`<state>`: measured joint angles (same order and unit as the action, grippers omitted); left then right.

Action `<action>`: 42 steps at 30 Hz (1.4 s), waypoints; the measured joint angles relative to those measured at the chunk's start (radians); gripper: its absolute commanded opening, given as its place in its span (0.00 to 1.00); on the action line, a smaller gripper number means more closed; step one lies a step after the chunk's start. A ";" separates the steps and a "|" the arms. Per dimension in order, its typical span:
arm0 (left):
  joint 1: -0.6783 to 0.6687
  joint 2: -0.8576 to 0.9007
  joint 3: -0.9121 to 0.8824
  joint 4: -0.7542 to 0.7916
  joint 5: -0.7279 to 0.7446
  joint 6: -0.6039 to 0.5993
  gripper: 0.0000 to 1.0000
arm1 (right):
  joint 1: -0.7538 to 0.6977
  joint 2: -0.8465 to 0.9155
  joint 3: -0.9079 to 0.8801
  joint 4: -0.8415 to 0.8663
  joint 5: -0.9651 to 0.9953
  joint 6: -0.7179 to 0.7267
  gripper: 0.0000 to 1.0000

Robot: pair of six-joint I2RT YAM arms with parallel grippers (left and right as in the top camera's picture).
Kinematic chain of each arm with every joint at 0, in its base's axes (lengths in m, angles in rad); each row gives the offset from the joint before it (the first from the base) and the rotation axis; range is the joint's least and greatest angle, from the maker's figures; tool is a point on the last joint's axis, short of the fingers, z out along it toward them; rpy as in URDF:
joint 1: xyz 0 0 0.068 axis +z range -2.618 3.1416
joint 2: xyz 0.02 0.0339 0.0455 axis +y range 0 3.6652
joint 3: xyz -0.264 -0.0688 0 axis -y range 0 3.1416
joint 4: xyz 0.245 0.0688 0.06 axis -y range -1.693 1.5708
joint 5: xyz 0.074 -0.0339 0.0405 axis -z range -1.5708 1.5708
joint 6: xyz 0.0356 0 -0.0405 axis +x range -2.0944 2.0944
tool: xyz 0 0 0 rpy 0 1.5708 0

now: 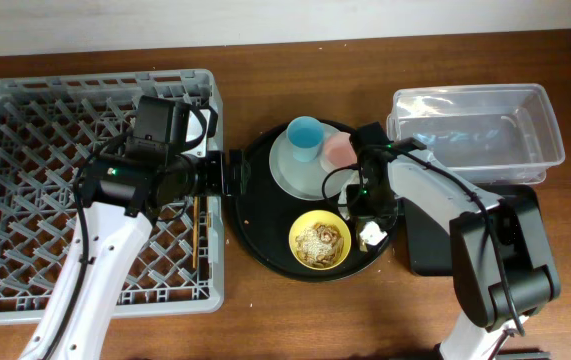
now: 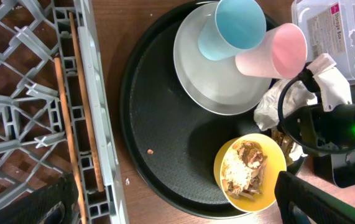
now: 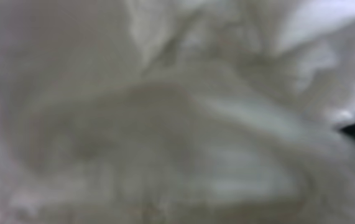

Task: Sort waste into correct bins and load items into the dishwasher rack
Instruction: 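Reach the right gripper to the white napkin and grasp it, then drop the napkin into the clear plastic bin with the right gripper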

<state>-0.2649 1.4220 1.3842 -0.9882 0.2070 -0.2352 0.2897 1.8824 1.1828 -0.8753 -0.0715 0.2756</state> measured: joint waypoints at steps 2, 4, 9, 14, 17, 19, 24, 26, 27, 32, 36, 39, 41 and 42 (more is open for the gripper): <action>0.000 0.000 0.000 0.000 0.000 0.000 0.99 | 0.000 0.000 0.024 -0.064 -0.001 0.001 0.04; 0.000 0.000 0.000 0.000 0.000 0.000 0.99 | 0.000 -0.016 0.071 -0.128 0.000 0.000 0.04; 0.000 0.000 0.000 0.000 0.000 0.000 0.99 | -0.006 -0.124 0.283 -0.206 0.027 -0.003 0.04; 0.000 0.000 0.000 0.000 0.000 0.000 0.99 | -0.088 -0.206 0.377 -0.130 0.155 0.018 0.04; 0.000 0.000 0.000 0.000 0.000 0.000 0.99 | -0.182 -0.177 0.375 -0.075 0.202 0.038 0.04; 0.000 0.000 0.000 0.000 0.000 0.000 0.99 | -0.238 -0.135 0.374 -0.048 0.220 0.044 0.10; 0.000 0.000 0.000 0.000 0.000 0.000 0.99 | -0.314 -0.027 0.371 -0.011 0.237 0.058 0.87; 0.000 0.000 0.000 0.000 0.000 0.000 0.99 | -0.333 -0.006 0.369 -0.005 0.237 0.058 0.87; 0.000 0.000 0.000 0.000 0.000 0.000 0.99 | -0.340 -0.004 0.369 -0.001 0.237 0.058 0.88; 0.000 0.000 0.000 -0.001 0.001 0.000 0.99 | -0.370 -0.008 0.484 -0.204 0.177 0.032 0.88; 0.000 0.000 0.000 0.000 0.000 0.000 0.99 | -0.352 -0.052 0.652 -0.447 -0.012 -0.062 0.87; 0.000 0.000 0.000 0.001 0.000 0.000 0.99 | -0.297 -0.118 0.696 -0.606 -0.146 -0.146 0.87; 0.000 0.000 0.000 0.000 0.000 0.000 0.99 | -0.230 -0.133 0.696 -0.670 -0.195 -0.181 0.87; 0.000 0.000 0.000 0.000 0.000 0.000 0.99 | -0.193 -0.133 0.690 -0.679 -0.212 -0.194 0.87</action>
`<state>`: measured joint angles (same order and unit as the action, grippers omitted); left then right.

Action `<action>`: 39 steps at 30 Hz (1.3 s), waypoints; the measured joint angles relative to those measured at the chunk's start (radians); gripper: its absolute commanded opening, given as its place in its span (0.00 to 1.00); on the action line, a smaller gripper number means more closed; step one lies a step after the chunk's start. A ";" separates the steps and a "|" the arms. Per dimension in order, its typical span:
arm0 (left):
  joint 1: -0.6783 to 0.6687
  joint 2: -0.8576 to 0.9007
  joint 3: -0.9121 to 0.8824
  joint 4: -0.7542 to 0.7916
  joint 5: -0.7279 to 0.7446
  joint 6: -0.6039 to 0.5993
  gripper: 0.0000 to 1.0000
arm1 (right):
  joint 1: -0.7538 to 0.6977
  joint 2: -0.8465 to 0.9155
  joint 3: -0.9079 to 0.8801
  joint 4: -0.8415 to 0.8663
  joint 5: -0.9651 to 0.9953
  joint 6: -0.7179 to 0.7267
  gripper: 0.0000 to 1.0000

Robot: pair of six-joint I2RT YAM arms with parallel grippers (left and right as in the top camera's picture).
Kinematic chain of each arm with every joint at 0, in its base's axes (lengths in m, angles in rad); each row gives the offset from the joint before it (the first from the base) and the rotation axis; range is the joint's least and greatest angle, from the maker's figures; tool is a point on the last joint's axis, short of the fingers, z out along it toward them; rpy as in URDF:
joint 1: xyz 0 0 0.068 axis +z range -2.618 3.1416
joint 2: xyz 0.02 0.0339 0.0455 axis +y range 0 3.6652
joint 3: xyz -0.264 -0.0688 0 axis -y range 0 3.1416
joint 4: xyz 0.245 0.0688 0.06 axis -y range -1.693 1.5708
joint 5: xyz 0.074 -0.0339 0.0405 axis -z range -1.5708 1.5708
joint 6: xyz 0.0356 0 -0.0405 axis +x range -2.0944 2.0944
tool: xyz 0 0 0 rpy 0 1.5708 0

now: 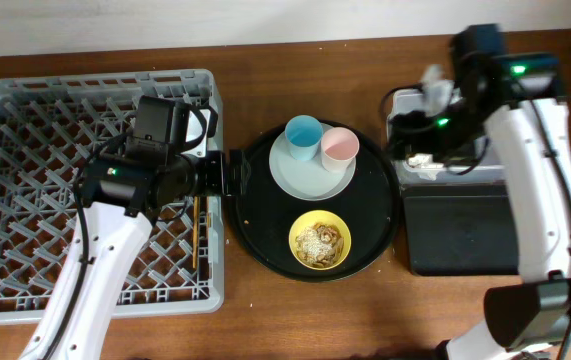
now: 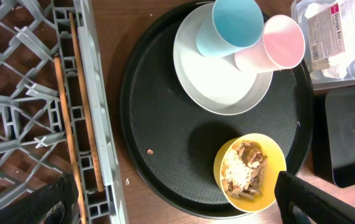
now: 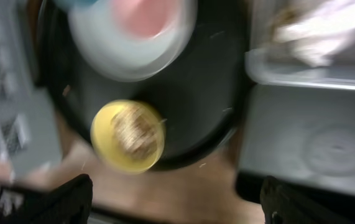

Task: Sort waste into correct bins and load items into the dishwasher rack
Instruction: 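Drop the napkin into the clear plastic bin with the right gripper, then grasp the rim of the yellow bowl with the right gripper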

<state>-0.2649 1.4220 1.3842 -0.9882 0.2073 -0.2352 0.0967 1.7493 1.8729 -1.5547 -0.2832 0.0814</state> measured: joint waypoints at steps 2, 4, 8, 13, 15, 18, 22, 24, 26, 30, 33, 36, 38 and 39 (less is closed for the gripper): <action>0.000 0.000 0.000 0.000 0.000 0.000 0.99 | 0.069 0.000 -0.027 -0.008 -0.019 -0.014 0.87; 0.000 0.000 0.000 0.000 0.000 0.000 0.99 | 0.146 0.000 -0.068 -0.010 -0.034 -0.026 0.84; 0.000 0.000 0.000 0.000 0.000 0.000 0.99 | 0.297 0.002 -0.196 0.059 -0.052 -0.024 0.34; 0.000 0.000 0.000 0.000 0.000 0.000 0.99 | 0.431 0.004 -0.397 0.270 -0.056 0.011 0.04; 0.000 0.000 0.000 0.000 -0.001 0.000 0.99 | 0.472 0.006 -0.492 0.381 -0.036 0.043 0.04; 0.000 0.000 0.000 0.000 0.000 0.000 0.99 | 0.492 0.008 -0.579 0.476 0.041 0.099 0.04; 0.000 0.000 0.000 0.000 0.000 0.000 0.99 | 0.492 0.009 -0.652 0.576 0.172 0.167 0.04; 0.000 0.000 0.000 0.000 0.000 0.000 0.99 | 0.492 0.010 -0.687 0.604 0.212 0.182 0.04; 0.000 0.000 0.000 0.000 0.000 0.000 0.99 | 0.492 0.010 -0.705 0.614 0.259 0.193 0.04; 0.000 0.000 0.000 0.000 0.000 0.000 0.99 | 0.492 0.010 -0.710 0.630 0.360 0.223 0.04; 0.000 0.000 0.000 0.000 0.000 0.000 0.99 | 0.492 0.010 -0.710 0.642 0.429 0.234 0.04; 0.000 0.000 0.000 0.000 0.000 0.000 0.99 | 0.488 0.010 -0.710 0.652 0.494 0.245 0.04; 0.000 0.000 0.000 0.000 0.000 0.000 0.99 | 0.472 0.010 -0.710 0.661 0.533 0.253 0.04; 0.000 0.000 0.000 0.000 0.000 0.000 0.99 | 0.459 0.010 -0.710 0.670 0.542 0.255 0.04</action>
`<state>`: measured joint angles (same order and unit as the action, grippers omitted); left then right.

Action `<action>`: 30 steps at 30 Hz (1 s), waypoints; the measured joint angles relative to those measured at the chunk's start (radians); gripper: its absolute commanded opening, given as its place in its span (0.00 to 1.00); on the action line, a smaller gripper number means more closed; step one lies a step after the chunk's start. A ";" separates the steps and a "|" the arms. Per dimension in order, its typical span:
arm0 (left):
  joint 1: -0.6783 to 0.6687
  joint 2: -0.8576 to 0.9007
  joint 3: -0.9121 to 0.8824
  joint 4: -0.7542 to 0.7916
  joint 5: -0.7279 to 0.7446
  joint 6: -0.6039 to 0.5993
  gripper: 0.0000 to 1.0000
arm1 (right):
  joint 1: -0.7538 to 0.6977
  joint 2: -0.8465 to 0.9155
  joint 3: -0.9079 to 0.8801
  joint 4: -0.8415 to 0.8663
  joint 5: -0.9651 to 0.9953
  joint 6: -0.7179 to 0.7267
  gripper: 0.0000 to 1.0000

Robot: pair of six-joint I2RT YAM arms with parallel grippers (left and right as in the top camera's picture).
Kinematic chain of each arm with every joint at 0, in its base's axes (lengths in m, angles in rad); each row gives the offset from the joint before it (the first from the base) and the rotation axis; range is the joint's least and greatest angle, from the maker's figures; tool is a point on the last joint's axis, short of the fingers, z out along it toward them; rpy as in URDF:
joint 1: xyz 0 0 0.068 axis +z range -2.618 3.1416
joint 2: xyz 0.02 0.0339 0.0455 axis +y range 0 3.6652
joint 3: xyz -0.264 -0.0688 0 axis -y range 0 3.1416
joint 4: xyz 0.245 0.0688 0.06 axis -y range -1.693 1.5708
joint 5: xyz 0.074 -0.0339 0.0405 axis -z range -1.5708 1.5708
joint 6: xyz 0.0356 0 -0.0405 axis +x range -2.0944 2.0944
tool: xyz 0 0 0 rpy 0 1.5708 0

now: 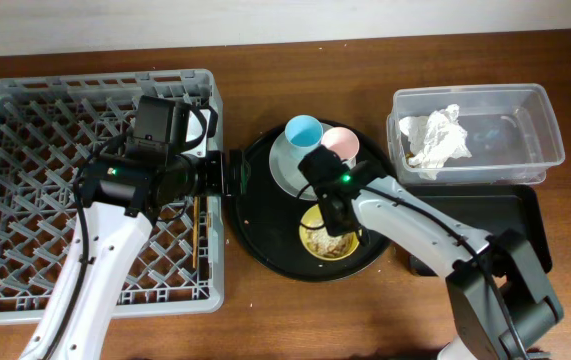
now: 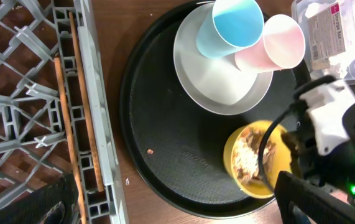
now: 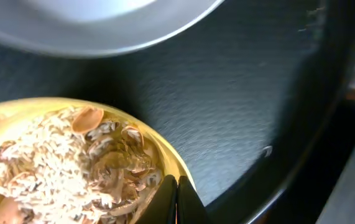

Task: Sort waste into correct bins and load items into the dishwasher rack
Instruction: 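Grasp the rim of the yellow bowl with the right gripper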

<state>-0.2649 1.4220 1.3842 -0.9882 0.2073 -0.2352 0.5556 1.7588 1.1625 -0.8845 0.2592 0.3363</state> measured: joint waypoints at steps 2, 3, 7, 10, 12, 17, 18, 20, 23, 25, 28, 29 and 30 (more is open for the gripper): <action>0.000 0.000 0.000 0.000 0.000 0.000 0.99 | -0.036 0.000 0.000 0.016 0.016 0.002 0.04; 0.000 0.000 0.000 0.000 0.000 0.000 0.99 | -0.061 0.000 0.000 0.017 0.018 0.003 0.04; 0.000 0.000 0.000 0.000 0.000 0.000 0.99 | -0.129 0.000 0.034 -0.063 0.001 -0.017 0.12; 0.000 0.000 0.000 0.000 0.000 0.000 0.99 | -0.132 -0.002 0.095 -0.098 -0.058 -0.082 0.20; 0.000 0.000 0.000 0.000 0.000 0.000 0.99 | -0.120 -0.015 0.123 -0.131 -0.095 -0.105 0.27; 0.000 0.000 0.000 0.000 0.000 0.000 0.99 | -0.090 -0.073 0.143 -0.197 -0.237 -0.132 0.48; 0.000 0.000 0.000 0.000 0.000 0.000 0.99 | -0.080 -0.073 0.143 -0.201 -0.269 -0.132 0.54; 0.000 0.000 0.000 0.000 0.000 0.000 0.99 | -0.056 -0.073 0.141 -0.198 -0.304 -0.134 0.58; 0.000 0.000 0.000 0.000 0.000 0.000 0.99 | -0.020 -0.073 0.121 -0.156 -0.330 -0.135 0.58; 0.000 0.000 0.000 0.000 0.000 0.000 0.99 | 0.008 -0.073 0.084 -0.111 -0.336 -0.135 0.53; 0.000 0.000 0.000 0.000 0.000 0.000 0.99 | 0.027 -0.073 0.050 -0.067 -0.336 -0.134 0.45; 0.000 0.000 0.000 0.000 0.000 0.000 0.99 | 0.029 -0.073 0.039 -0.048 -0.336 -0.135 0.42; 0.000 0.000 0.000 0.000 0.000 0.000 0.99 | 0.029 -0.073 0.023 -0.018 -0.336 -0.137 0.40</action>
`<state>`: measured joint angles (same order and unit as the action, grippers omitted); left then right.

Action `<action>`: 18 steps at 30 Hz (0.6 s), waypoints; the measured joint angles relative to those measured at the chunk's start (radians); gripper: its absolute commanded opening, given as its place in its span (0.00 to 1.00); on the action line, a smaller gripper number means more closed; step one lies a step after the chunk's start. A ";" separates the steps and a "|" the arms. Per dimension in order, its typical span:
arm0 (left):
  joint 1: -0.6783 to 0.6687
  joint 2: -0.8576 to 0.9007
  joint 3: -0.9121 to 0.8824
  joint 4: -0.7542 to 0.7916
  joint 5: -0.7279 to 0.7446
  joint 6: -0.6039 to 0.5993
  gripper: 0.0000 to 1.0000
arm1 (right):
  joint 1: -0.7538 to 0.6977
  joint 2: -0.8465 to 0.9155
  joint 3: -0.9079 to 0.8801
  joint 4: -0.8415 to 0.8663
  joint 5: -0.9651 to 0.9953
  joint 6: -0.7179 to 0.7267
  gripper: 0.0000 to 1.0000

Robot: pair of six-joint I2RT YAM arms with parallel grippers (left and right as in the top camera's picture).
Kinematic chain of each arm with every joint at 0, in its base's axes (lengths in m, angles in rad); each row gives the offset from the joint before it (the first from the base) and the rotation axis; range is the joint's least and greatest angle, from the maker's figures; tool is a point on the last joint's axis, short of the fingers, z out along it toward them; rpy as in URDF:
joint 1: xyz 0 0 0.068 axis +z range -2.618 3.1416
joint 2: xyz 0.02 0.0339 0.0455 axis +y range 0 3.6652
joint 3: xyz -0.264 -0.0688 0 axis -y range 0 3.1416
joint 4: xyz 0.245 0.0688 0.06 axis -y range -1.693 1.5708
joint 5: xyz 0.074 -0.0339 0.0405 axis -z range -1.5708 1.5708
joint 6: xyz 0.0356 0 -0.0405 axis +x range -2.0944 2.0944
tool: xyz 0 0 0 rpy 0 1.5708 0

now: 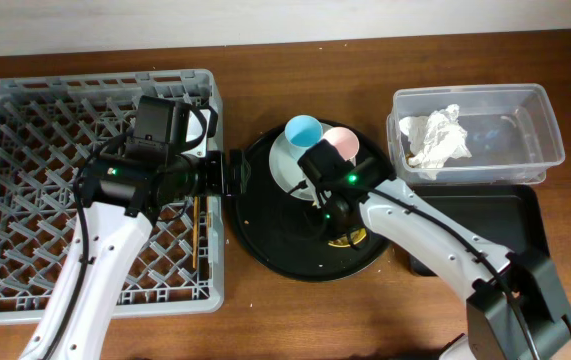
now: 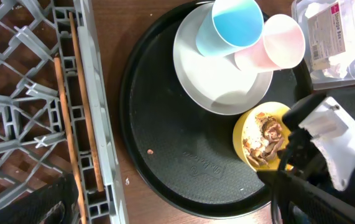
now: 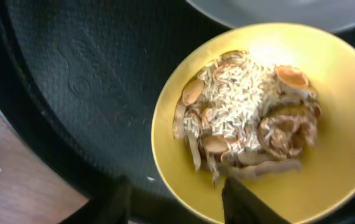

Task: Sort waste into correct bins and load items into the dishwasher rack
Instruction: 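Grasp the rim of the yellow bowl with the right gripper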

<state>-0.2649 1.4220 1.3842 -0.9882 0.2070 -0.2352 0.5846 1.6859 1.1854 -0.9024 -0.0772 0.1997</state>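
A yellow bowl (image 3: 258, 118) of rice and food scraps sits on the right of the round black tray (image 1: 265, 235). In the overhead view my right gripper (image 1: 341, 222) covers most of it. That gripper (image 3: 180, 200) is open, one finger outside the bowl's near rim and one over its inside. A blue cup (image 1: 303, 131) and a pink cup (image 1: 340, 144) stand on a white plate (image 1: 287, 172) at the tray's back. My left gripper (image 2: 174, 190) hangs wide open over the tray's left edge, holding nothing.
The grey dishwasher rack (image 1: 25, 130) fills the left side, with chopsticks (image 2: 62, 118) lying along its right edge. A clear bin (image 1: 550, 120) at the back right holds crumpled white paper (image 1: 435, 136). A black bin (image 1: 510, 215) sits in front of it.
My right gripper was shut at the yellow bowl's rim and is now open astride that rim. The bowl lies a little farther right on the tray. The left arm is unmoved.
My right gripper was first down on crumpled white paper at the tray's right side. Then it was over the clear bin with the paper. Then the paper lay in the bin and the gripper was shut at the yellow bowl; now it stands open there.
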 measured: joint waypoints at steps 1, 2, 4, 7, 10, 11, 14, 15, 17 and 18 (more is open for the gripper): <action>0.000 0.000 0.000 0.000 0.000 0.000 0.99 | 0.000 0.000 -0.017 0.040 0.001 0.000 0.39; 0.000 0.000 0.000 0.000 0.000 0.000 0.99 | 0.000 0.002 -0.035 0.080 0.000 0.001 0.38; 0.000 0.000 0.000 0.000 0.000 0.000 0.99 | 0.000 0.002 -0.069 0.124 0.000 0.002 0.38; 0.000 0.000 0.000 0.000 0.000 0.000 0.99 | 0.000 0.002 -0.128 0.174 -0.019 0.002 0.37; 0.000 0.000 0.000 0.000 0.000 0.000 0.99 | 0.000 0.002 -0.159 0.208 -0.036 0.002 0.31; 0.000 0.000 0.000 0.000 0.000 0.000 0.99 | 0.000 0.002 -0.160 0.209 -0.039 0.003 0.27; 0.000 0.000 0.000 0.000 0.000 0.000 0.99 | 0.000 0.002 -0.160 0.216 -0.045 0.000 0.22; 0.000 0.000 0.000 0.000 0.000 0.000 0.99 | 0.000 0.002 -0.160 0.215 -0.045 -0.002 0.22; 0.000 0.000 0.000 0.000 0.000 0.000 0.99 | 0.000 0.002 -0.160 0.209 -0.046 -0.005 0.22; 0.000 0.000 0.000 0.000 0.000 0.000 0.99 | 0.000 0.002 -0.160 0.206 -0.045 -0.009 0.23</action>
<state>-0.2649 1.4220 1.3842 -0.9882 0.2070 -0.2352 0.5846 1.6878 1.0252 -0.6964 -0.1226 0.1905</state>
